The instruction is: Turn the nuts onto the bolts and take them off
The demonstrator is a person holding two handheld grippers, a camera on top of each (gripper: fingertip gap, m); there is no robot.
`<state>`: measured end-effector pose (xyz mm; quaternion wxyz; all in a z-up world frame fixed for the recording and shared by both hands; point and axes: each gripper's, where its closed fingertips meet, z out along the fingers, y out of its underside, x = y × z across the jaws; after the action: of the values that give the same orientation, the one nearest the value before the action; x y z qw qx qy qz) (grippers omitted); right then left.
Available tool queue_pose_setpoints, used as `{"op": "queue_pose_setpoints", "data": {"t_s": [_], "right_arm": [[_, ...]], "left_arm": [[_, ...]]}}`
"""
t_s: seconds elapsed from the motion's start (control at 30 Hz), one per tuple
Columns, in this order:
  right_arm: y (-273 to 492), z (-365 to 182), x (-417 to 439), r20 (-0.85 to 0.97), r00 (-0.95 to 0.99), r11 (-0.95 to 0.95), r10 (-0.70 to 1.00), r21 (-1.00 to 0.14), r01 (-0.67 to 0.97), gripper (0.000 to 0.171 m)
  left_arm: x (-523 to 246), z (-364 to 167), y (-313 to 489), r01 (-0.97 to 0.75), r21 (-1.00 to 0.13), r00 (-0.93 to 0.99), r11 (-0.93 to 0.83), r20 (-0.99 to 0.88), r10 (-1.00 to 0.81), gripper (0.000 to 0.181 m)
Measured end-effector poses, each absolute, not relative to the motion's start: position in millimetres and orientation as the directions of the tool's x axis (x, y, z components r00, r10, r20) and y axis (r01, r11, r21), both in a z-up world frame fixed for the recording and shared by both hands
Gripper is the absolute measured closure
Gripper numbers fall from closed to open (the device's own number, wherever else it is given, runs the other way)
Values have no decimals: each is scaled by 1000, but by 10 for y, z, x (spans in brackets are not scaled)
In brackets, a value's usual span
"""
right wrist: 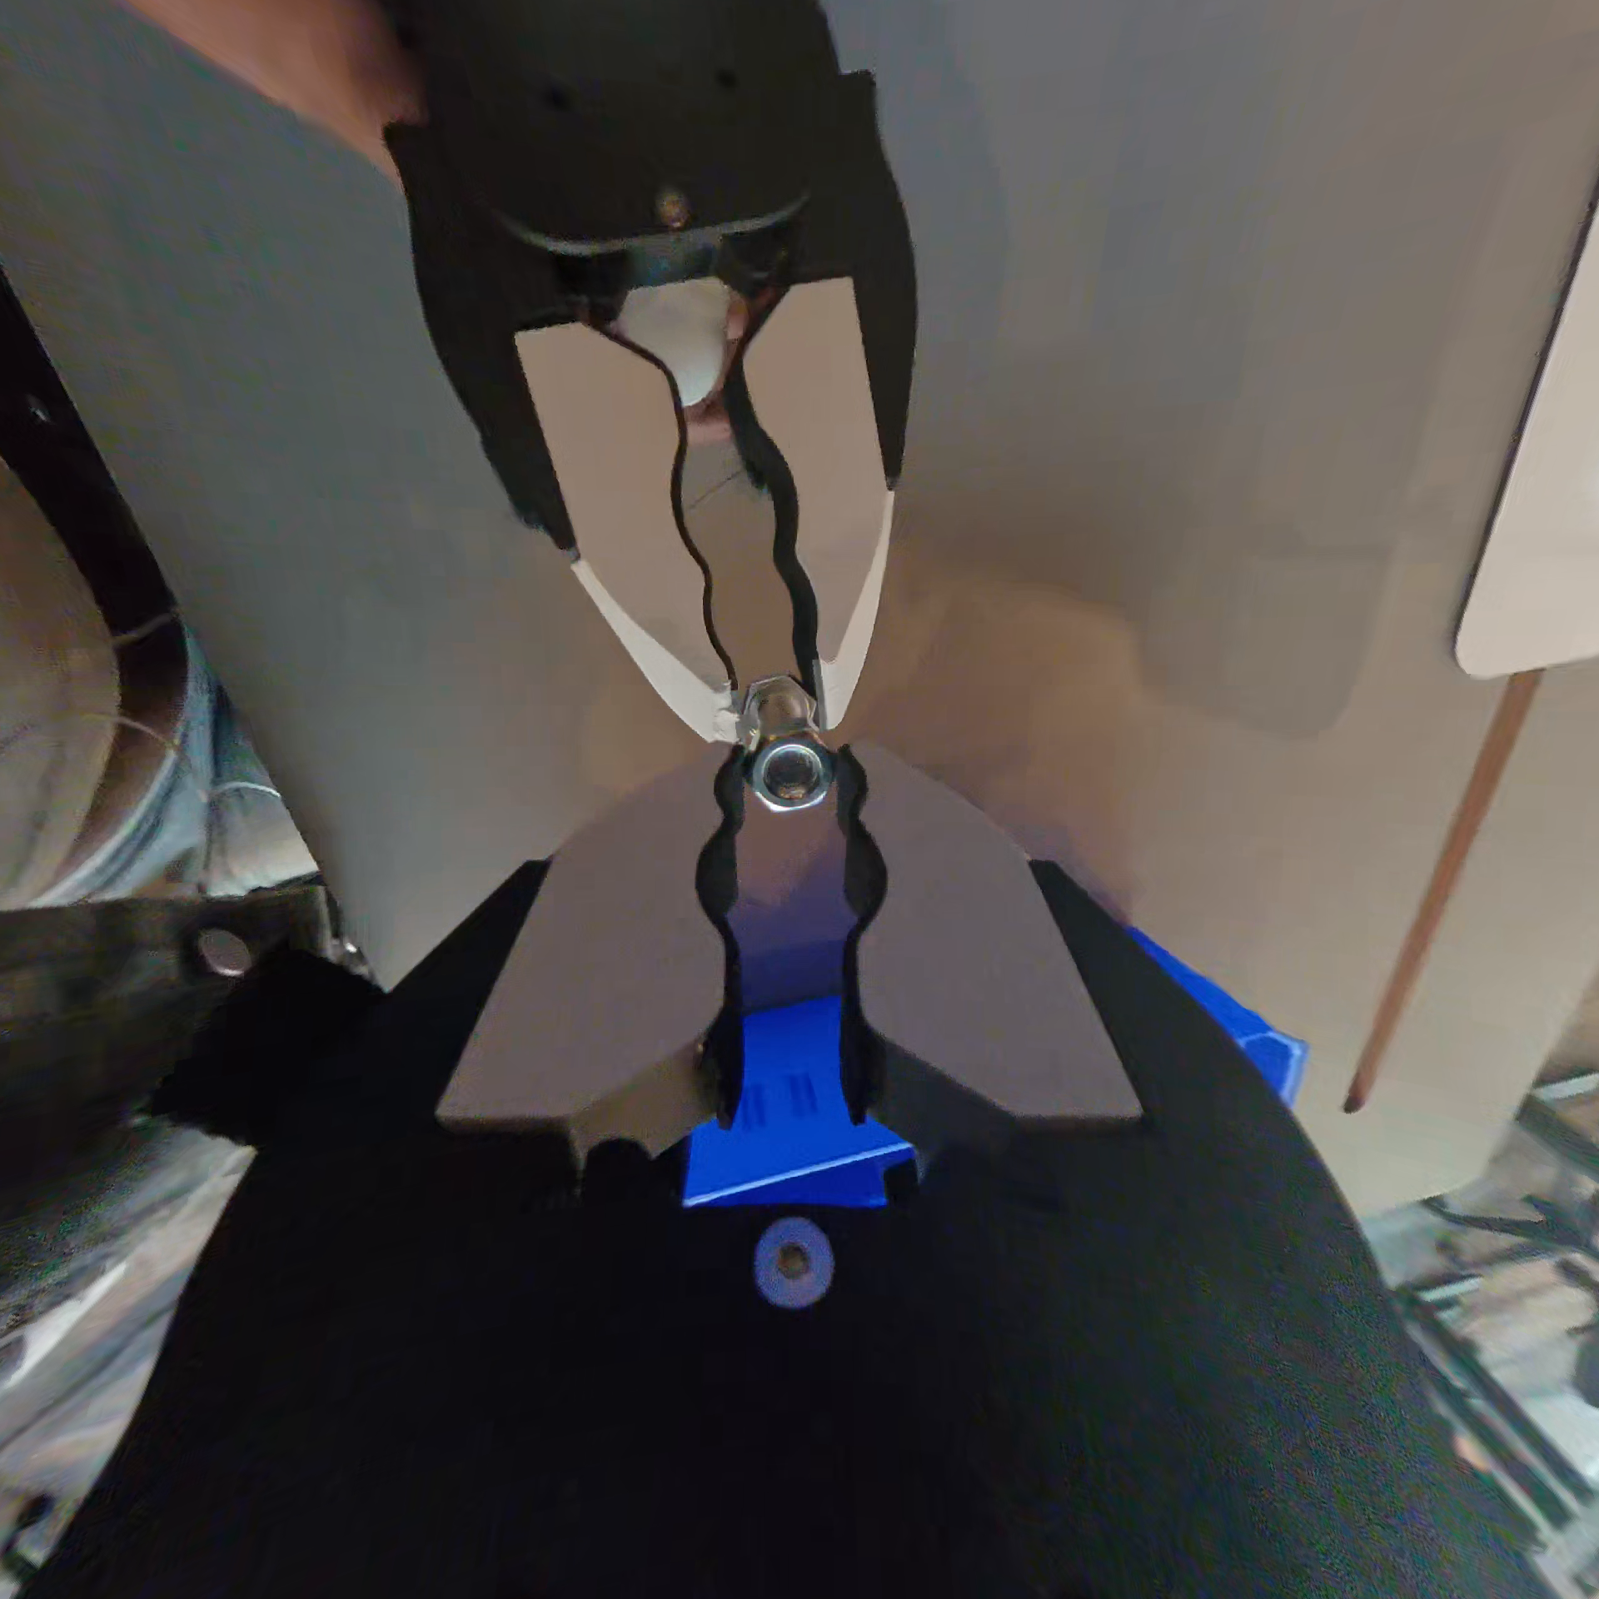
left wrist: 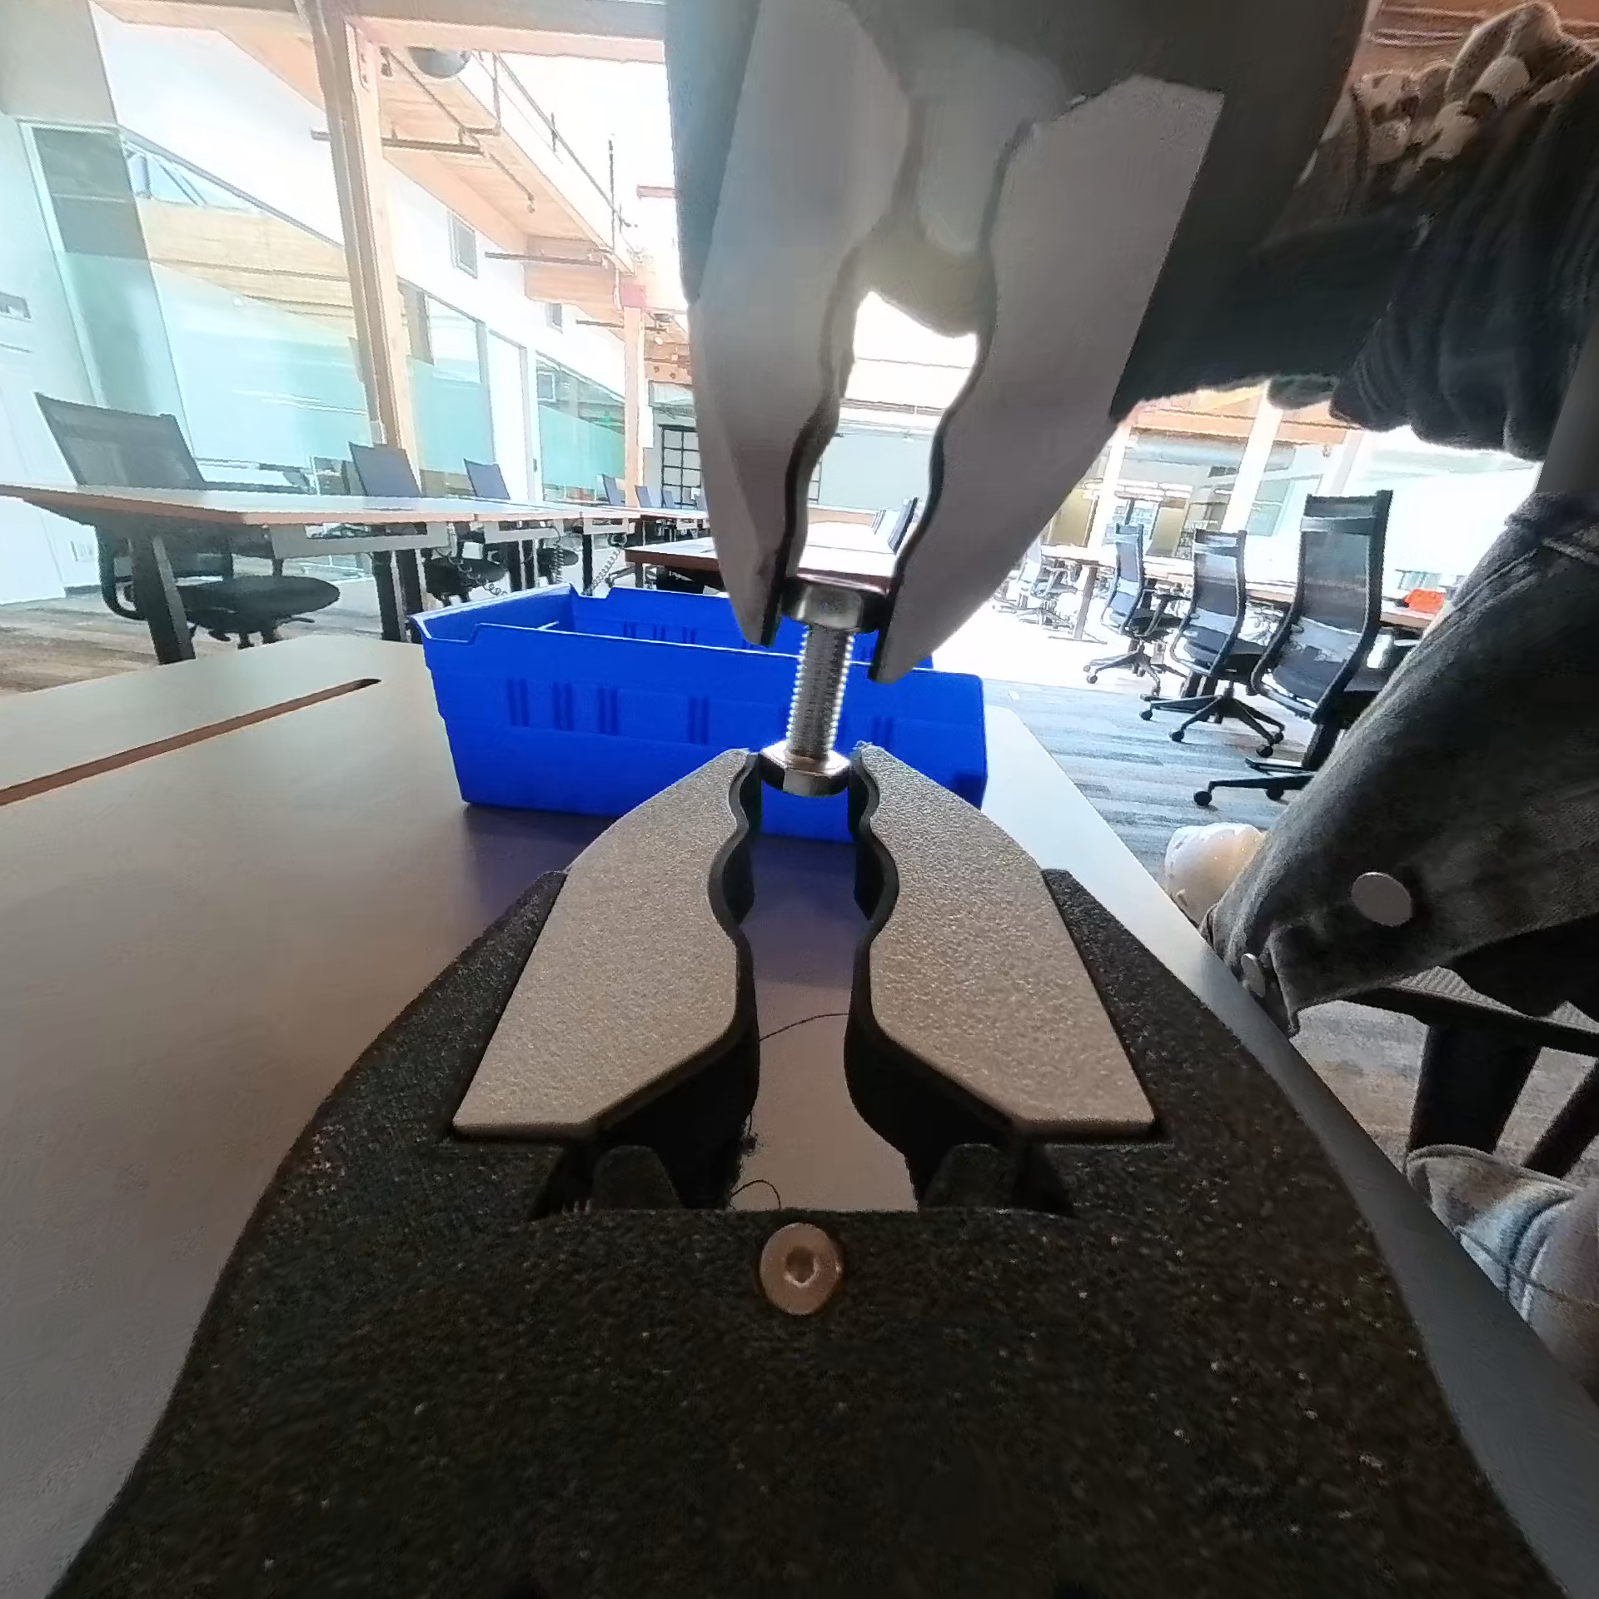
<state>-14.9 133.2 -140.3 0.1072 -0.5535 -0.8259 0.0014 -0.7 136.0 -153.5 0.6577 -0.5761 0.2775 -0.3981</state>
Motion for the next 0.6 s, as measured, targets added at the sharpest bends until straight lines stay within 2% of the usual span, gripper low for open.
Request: {"op": "queue_pose_setpoints", "data": {"t_s": [0.1, 0.2, 0.27, 0.37, 0.47, 0.6], "right_arm": [[1330, -1404, -149, 164, -345, 368, 924, -141, 919, 142], [1347, -1390, -179, 176, -453, 478, 874, -136, 868, 132], [1379, -1363, -208, 212, -605, 635, 767, -122, 763, 131], [1315, -1356, -134, 167, -810, 827, 563, -105, 553, 132], [1321, -1356, -102, 133, -890, 900, 435, -97, 425, 134], [1320, -1375, -112, 104, -928, 933, 357, -95, 348, 141]], "left_arm": [[-8, -1535, 1356, 204, -979, 529, 17, 96, -844, 163], [-8, -1530, 1352, 209, -978, 523, 16, 98, -847, 163], [-4, -1529, 1350, 209, -978, 520, 16, 97, -849, 163], [-1, -1524, 1353, 210, -978, 520, 17, 97, -849, 163], [1, -1526, 1346, 211, -977, 517, 15, 99, -850, 163], [-8, -1524, 1349, 217, -976, 516, 13, 104, -851, 163]]}}
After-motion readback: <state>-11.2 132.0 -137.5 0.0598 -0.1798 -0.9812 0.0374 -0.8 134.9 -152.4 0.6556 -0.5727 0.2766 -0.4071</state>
